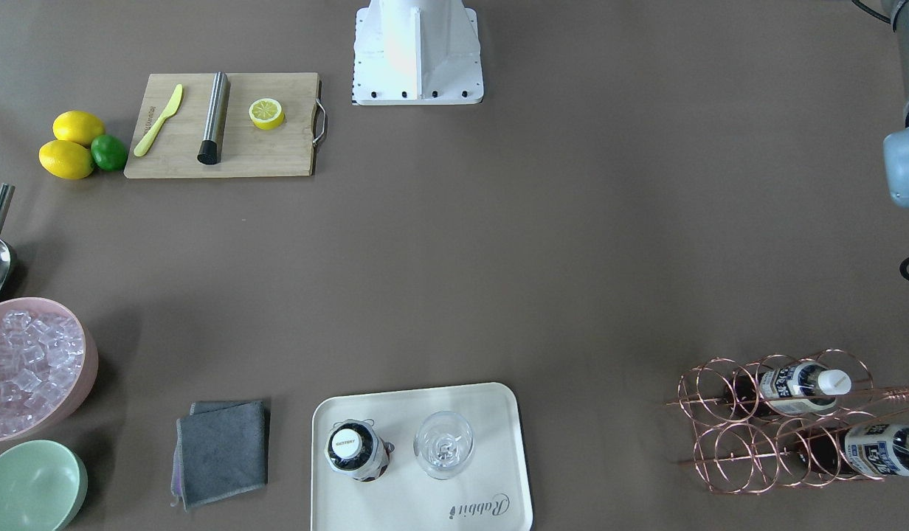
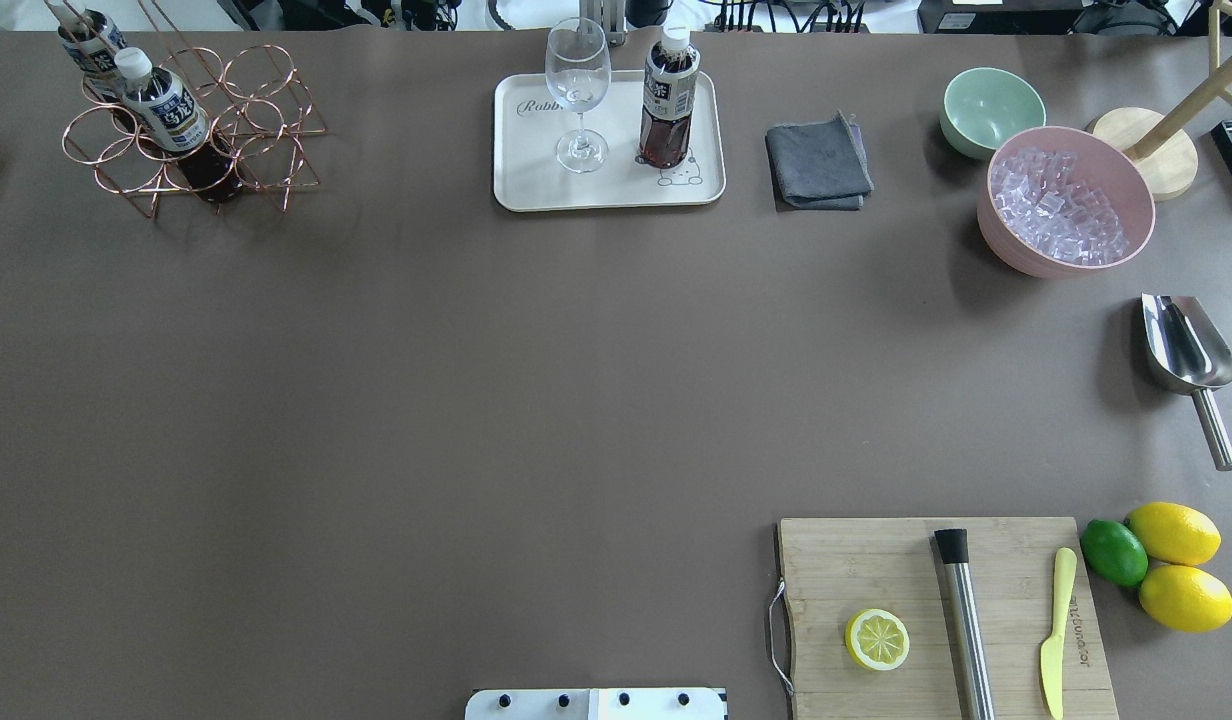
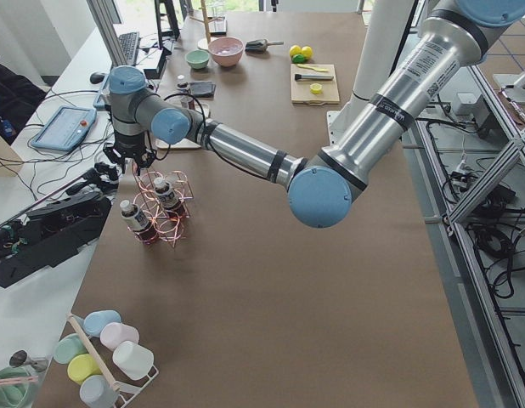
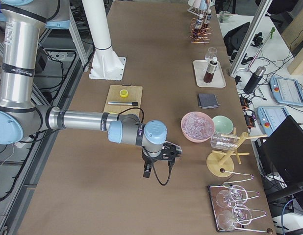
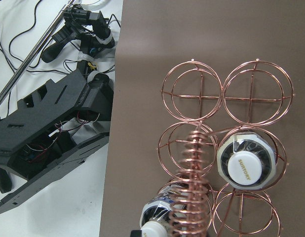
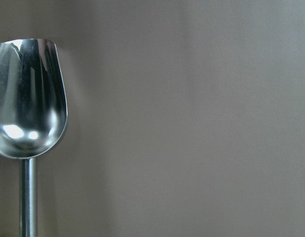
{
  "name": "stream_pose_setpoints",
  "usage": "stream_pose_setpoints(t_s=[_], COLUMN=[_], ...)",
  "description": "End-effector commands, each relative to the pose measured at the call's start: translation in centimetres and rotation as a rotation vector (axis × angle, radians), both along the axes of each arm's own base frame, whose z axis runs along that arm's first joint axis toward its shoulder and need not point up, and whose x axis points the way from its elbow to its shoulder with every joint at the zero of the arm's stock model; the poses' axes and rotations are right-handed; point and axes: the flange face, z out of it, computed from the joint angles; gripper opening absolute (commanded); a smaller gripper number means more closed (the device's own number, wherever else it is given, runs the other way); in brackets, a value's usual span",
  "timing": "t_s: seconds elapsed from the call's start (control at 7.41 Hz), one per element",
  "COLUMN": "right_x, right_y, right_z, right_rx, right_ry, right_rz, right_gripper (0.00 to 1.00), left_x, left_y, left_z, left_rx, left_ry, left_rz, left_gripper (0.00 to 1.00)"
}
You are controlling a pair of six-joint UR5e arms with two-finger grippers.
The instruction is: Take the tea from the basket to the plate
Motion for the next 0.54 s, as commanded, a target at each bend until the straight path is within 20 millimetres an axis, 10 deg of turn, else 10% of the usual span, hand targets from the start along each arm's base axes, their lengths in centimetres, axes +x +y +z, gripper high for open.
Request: stream_pose_setpoints(t_s=[0.0, 0.41], right_x=[-0.05, -0.10], right_y=[-0.01, -0.01], right_z=[0.42, 0.38], right_rx=[-0.010, -0.012], right_ry=[0.005, -0.001], right_rz=[0.000, 0.003], right_gripper=[0.99, 0.99], left_x=[-0.03, 0.09], left_y=[0.06, 0.09], left_z=[-0.25, -0.24], left_rx=[0.005, -0.005], left_ry=[0.001, 0.006], left_rz=[0.000, -0.006], left_gripper=[0.98, 0.98])
